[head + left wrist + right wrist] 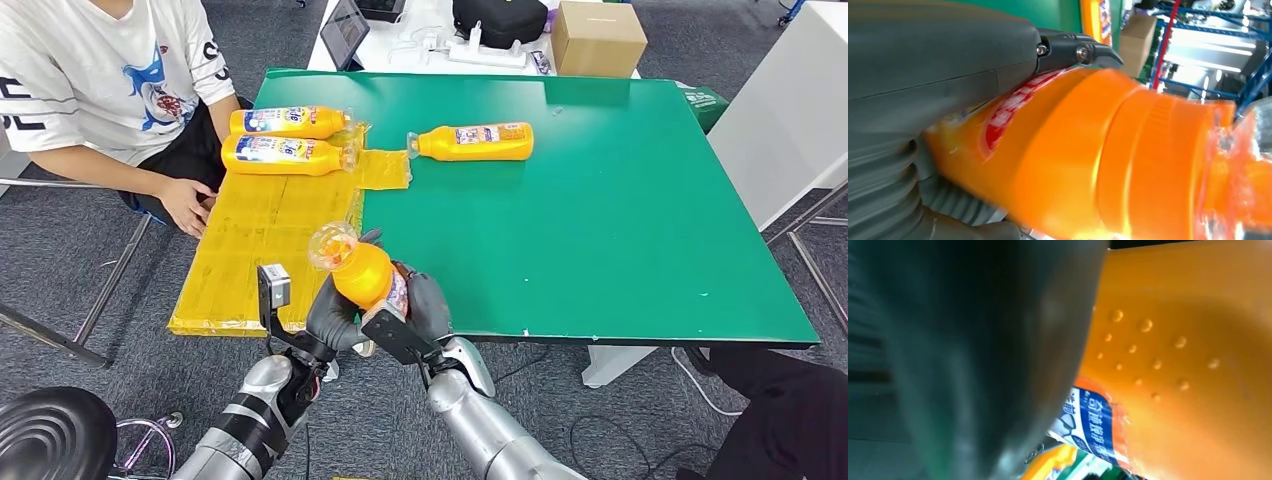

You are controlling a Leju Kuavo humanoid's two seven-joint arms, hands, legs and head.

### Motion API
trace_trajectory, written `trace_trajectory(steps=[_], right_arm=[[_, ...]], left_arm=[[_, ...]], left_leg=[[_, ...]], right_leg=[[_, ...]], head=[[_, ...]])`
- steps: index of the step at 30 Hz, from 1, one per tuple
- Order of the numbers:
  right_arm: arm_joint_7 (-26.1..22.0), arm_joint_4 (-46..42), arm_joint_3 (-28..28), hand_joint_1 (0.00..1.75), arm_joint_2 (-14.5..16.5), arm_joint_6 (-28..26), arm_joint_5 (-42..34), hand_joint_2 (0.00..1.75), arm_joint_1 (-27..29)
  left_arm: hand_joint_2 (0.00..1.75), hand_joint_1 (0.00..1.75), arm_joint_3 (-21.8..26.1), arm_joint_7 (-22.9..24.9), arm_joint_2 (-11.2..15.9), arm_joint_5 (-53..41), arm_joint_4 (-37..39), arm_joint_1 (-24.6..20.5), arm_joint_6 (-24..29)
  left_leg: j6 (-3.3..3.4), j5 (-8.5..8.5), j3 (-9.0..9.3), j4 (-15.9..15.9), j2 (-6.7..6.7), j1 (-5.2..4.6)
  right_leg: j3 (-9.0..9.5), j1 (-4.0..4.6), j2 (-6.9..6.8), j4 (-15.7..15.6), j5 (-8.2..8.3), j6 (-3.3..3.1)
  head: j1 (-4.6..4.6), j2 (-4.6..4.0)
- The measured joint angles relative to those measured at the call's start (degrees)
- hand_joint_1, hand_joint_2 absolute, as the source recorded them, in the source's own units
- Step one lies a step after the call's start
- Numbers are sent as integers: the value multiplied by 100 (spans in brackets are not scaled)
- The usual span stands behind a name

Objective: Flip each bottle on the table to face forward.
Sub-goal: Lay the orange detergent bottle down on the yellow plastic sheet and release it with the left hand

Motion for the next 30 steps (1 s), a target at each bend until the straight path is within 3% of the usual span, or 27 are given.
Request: trace_trajectory(steps=[9, 16, 20, 30], right_arm=[[273, 251, 748, 175, 8, -120, -310, 175, -63], [297, 402, 966, 175, -11, -154, -390, 175, -127], [298, 459, 1024, 175, -14, -154, -428, 175, -157], [324, 573, 1229, 175, -3, -533, -410, 175, -247]], left_arm=[[175, 0, 110, 103, 12, 276, 285, -57, 42], [175, 0, 122, 68, 15, 326, 432, -57, 7], [175, 171, 123, 41, 17, 343, 467, -57, 1], [175, 175, 252, 71, 35, 1001, 380, 24, -452]], left_leg=[[0, 0, 0, 0, 2, 0], [-1, 1, 0, 0, 3, 0], [-1, 1, 0, 0, 3, 0], [-2, 1, 0, 0, 3, 0]], right_leg=[[-1, -1, 1, 0, 0, 0], [-2, 0, 1, 0, 0, 0], [-2, 0, 1, 0, 0, 0], [-2, 0, 2, 0, 0, 0]], head=[[0, 0], [-1, 0], [-1, 0], [-1, 0]])
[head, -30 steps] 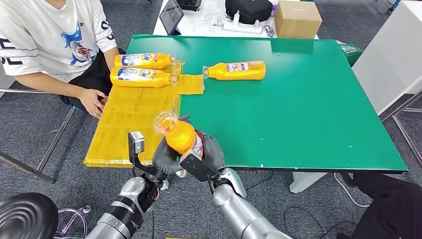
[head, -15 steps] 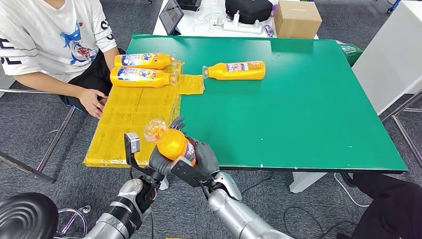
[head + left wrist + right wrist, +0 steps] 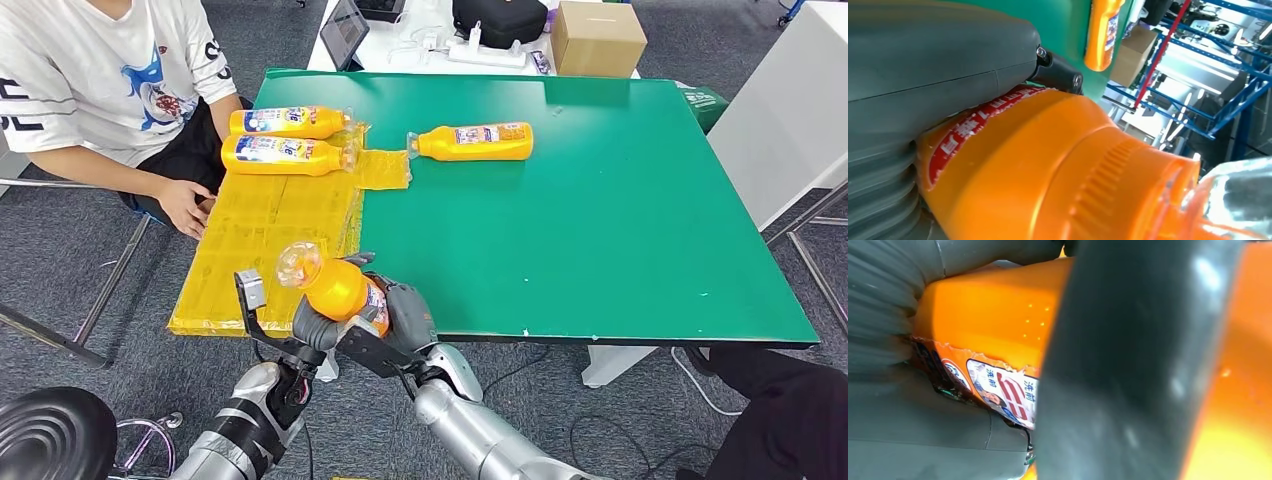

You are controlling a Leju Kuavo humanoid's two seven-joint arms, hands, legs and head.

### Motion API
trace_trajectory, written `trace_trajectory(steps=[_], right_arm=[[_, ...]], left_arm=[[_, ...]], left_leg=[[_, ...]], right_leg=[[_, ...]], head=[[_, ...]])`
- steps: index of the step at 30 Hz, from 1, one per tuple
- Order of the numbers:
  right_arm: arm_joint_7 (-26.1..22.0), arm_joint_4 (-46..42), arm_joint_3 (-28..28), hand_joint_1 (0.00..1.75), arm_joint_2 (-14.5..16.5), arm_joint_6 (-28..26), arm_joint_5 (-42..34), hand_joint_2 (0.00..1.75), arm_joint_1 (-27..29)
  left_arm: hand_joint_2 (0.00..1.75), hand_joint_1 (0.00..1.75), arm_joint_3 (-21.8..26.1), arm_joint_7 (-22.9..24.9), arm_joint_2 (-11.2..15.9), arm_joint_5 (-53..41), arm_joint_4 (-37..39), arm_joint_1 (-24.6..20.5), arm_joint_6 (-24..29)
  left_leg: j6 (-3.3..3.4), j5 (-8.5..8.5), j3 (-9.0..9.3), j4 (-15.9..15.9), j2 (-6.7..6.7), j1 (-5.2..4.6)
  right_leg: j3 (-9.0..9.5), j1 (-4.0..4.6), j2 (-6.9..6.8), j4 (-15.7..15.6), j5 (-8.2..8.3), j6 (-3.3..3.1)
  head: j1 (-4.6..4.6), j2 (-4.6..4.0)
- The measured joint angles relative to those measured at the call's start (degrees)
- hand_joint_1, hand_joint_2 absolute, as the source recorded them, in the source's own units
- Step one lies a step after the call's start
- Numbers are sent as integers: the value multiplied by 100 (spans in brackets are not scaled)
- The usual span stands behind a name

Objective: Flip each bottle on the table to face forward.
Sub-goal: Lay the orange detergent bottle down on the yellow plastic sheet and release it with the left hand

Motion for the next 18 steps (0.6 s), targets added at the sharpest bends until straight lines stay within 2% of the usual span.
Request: trace_trajectory(steps=[5, 6, 9, 10, 18], right_arm=[[166, 80, 17, 174, 23, -500, 346, 175, -98], [208, 92, 14, 147, 26, -566, 403, 175, -124], [304, 113, -1, 16, 35, -663, 512, 44, -199], [327, 121, -10, 0, 40, -682, 530, 0, -220], [314, 135, -190, 0, 57, -645, 505, 0, -336]], left_arm=[[175, 175, 6, 37, 0, 98, -212, 16, 4], [175, 175, 7, 37, 0, 111, -260, 17, 14], [175, 175, 23, 37, 0, 134, -409, 22, 63], [175, 175, 29, 37, 0, 132, -459, 26, 86], [175, 175, 28, -135, -4, -384, -843, 84, 635]], left_leg=[[0, 0, 0, 0, 0, 0], [0, 0, 0, 0, 0, 0], [0, 0, 1, 0, 1, 0], [-1, 1, 1, 0, 0, 0], [-1, 1, 0, 0, 0, 0]], right_leg=[[-1, 0, 0, 0, 0, 0], [-1, 0, 0, 0, 0, 0], [-1, 0, 1, 0, 1, 0], [-1, 0, 1, 0, 1, 0], [0, 0, 1, 0, 1, 0]], head=[[0, 0], [0, 0], [-1, 0], [-1, 0], [1, 0]])
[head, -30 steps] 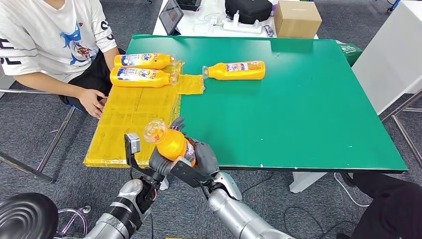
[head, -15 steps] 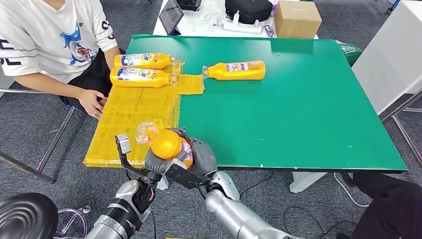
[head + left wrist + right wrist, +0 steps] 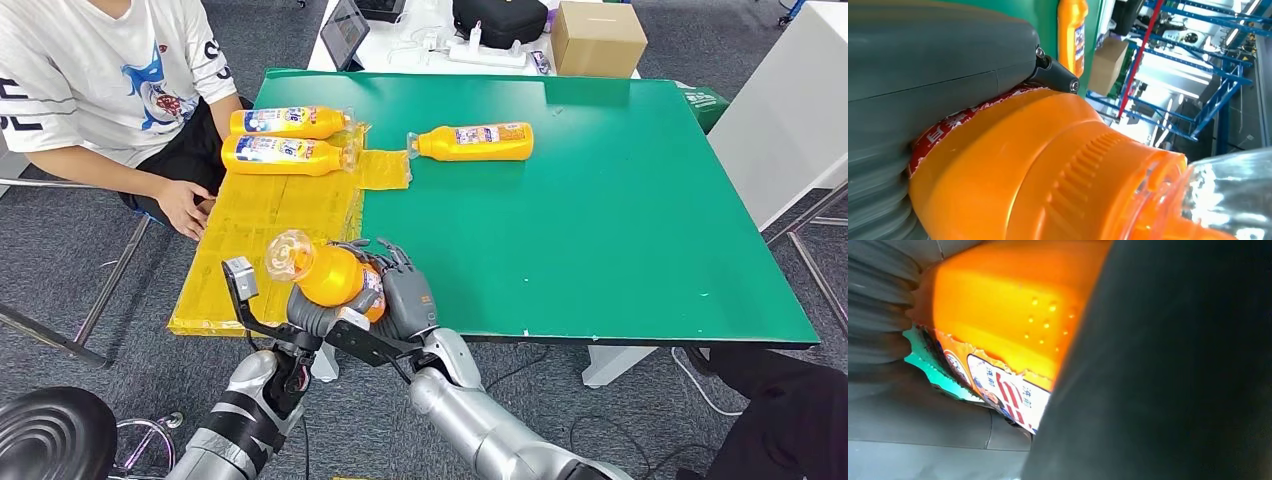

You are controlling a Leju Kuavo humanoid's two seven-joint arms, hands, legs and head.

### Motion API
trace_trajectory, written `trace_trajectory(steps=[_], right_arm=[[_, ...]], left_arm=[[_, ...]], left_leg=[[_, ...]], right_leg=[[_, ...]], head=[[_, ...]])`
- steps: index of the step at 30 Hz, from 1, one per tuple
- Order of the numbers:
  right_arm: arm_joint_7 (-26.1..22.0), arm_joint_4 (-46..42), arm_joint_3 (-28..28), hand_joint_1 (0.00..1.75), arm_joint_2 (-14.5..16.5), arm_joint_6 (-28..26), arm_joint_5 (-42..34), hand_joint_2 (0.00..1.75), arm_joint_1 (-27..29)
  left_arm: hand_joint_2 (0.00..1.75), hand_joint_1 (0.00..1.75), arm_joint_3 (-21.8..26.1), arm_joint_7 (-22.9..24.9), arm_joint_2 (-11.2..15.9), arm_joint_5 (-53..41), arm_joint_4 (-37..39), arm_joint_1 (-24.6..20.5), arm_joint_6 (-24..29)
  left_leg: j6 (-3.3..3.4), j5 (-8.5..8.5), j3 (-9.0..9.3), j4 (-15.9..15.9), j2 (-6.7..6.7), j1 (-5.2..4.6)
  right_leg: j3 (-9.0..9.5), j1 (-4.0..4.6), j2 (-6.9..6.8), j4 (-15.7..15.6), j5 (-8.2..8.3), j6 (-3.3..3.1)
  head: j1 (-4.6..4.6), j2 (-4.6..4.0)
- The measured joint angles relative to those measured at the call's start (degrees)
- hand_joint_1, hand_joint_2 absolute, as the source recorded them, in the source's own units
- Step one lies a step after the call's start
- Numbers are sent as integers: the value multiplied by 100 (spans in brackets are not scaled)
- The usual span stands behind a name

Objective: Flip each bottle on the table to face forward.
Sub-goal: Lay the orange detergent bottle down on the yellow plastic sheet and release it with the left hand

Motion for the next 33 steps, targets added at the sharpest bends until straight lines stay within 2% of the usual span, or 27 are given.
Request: trace_trajectory(steps=[4, 10, 14, 20, 27, 33], right_arm=[[-184, -240, -221, 0, -33, 348, -221, 0, -13], [-294, -783, -428, 0, -103, 518, -327, 0, 71], [-259, -1477, -797, 0, -163, 657, -634, 0, 337], [-350, -2754, -1110, 0, -231, 539, -786, 0, 820], [-503, -3669, -1147, 0, -274, 312, -923, 0, 1086], [-657, -4128, -1158, 0, -295, 144, -1099, 0, 1159]], left_arm=[[175, 175, -25, -288, -21, -909, -335, 55, 945], [175, 175, -34, -512, -55, -1554, -710, 70, 1728], [175, 175, 138, -811, -118, -2006, -904, 54, 2846], [175, 175, 708, -1114, -131, -2558, -868, -136, 4549], [175, 175, 1050, -1144, -73, -3317, -468, -528, 5542], [175, 175, 1203, -1002, 124, -4662, 571, -1100, 5726]], left_leg=[[0, 0, -1, 0, 0, 0], [0, 0, -1, 0, -2, 0], [0, 0, -2, 0, -3, 0], [0, 0, -2, 0, -4, 1], [0, 0, -2, 0, -4, 1], [-2, 3, -2, 0, 0, 0]], right_leg=[[0, 0, 0, 0, 0, 0], [1, 0, 0, 0, 0, 0], [1, 0, -1, 0, 0, 0], [-1, 1, -1, 0, 0, 0], [1, 0, -1, 1, 0, 0], [0, 1, 0, 1, 9, -11]], head=[[0, 0], [1, 0], [0, 0], [0, 0], [1, 0], [0, 0]])
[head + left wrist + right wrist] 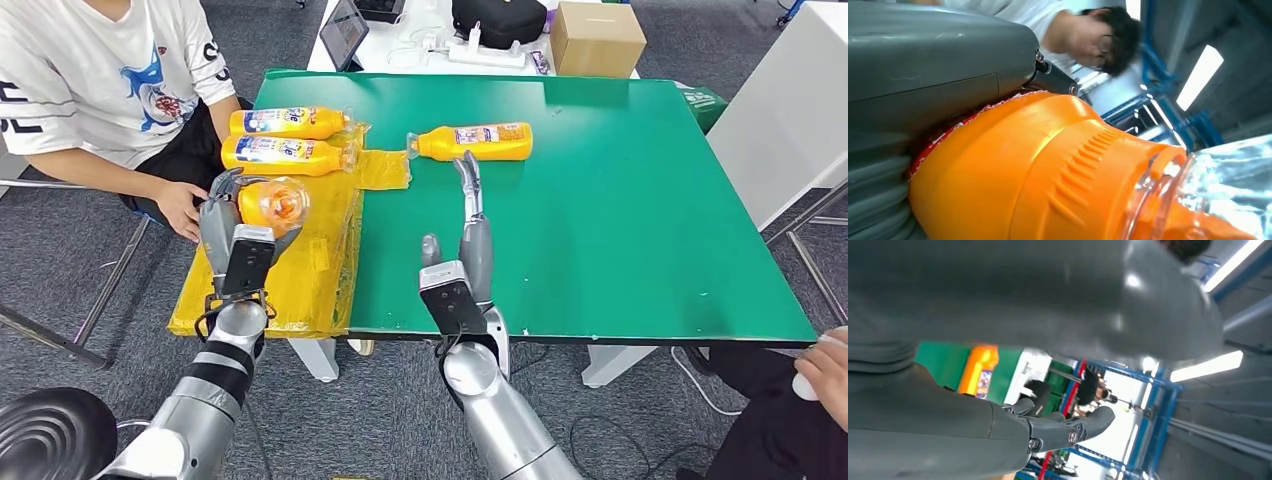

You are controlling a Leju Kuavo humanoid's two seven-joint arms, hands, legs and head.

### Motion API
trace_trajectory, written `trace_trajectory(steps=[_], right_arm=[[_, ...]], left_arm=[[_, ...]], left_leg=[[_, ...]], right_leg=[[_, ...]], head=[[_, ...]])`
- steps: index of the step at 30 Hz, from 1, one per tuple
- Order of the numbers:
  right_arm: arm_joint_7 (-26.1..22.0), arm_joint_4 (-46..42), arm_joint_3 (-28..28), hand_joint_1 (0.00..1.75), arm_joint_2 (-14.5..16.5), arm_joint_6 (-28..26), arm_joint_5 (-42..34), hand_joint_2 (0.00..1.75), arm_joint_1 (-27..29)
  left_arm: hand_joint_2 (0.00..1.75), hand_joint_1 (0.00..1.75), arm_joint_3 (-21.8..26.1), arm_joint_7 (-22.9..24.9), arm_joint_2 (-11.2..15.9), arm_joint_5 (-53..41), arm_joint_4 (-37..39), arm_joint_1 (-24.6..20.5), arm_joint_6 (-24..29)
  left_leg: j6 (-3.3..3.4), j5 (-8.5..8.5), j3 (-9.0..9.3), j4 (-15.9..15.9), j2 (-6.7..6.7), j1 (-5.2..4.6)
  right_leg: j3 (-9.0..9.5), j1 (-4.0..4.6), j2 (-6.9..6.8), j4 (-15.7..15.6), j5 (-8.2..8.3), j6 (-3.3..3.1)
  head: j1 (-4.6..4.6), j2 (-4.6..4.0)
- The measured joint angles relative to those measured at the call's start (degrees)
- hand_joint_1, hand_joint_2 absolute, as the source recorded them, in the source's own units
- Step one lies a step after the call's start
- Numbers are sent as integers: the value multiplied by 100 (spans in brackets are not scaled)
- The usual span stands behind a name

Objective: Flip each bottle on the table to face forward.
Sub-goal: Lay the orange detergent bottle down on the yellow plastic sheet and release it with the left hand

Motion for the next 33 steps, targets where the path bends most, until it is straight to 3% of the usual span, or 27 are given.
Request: trace_trajectory(steps=[4, 6, 13, 18, 24, 33], right_arm=[[-224, -215, 5, 0, -3, -39, -174, 0, 0], [-269, -302, 12, 0, -3, -63, -201, 0, -1], [-286, -438, 25, 0, -3, -86, -213, 0, -1], [-325, -541, 84, 0, -15, -65, -323, 0, -1], [-326, -570, 204, 0, -84, 146, -411, 0, 1], [-272, -526, 320, 0, -92, 364, -402, 0, 8]], left_arm=[[175, 175, 175, 650, 137, -2581, 753, -405, 30], [175, 175, 176, 834, 217, -3154, 1036, -552, 34], [175, 175, 175, 940, 343, -3356, 1517, -781, 39], [175, 175, -14, 1269, 411, -4335, 1984, -1026, -81], [175, 175, -511, 1529, 551, -4944, 2550, -1422, -942], [175, 175, -696, 1712, 602, -4639, 2928, -1611, -2176]], left_leg=[[-2, 1, -1, 0, -1, 0], [-2, 1, 0, 0, 4, 0], [-3, 2, -1, 0, 6, 1], [-3, 2, -1, 0, 4, 1], [-3, 2, 0, 0, 10, 0], [-4, 2, -2, 0, 8, 2]], right_leg=[[-1, 1, 1, 1, 3, -5], [-2, 1, 7, 2, 3, -5], [-3, 1, 11, 2, 3, -6], [-3, 0, 10, 2, 3, -6], [-3, 1, 10, 2, 4, -6], [-4, 2, 10, 3, 3, -6]], head=[[0, 0], [0, 0], [0, 0], [1, 0], [1, 0], [1, 0]])
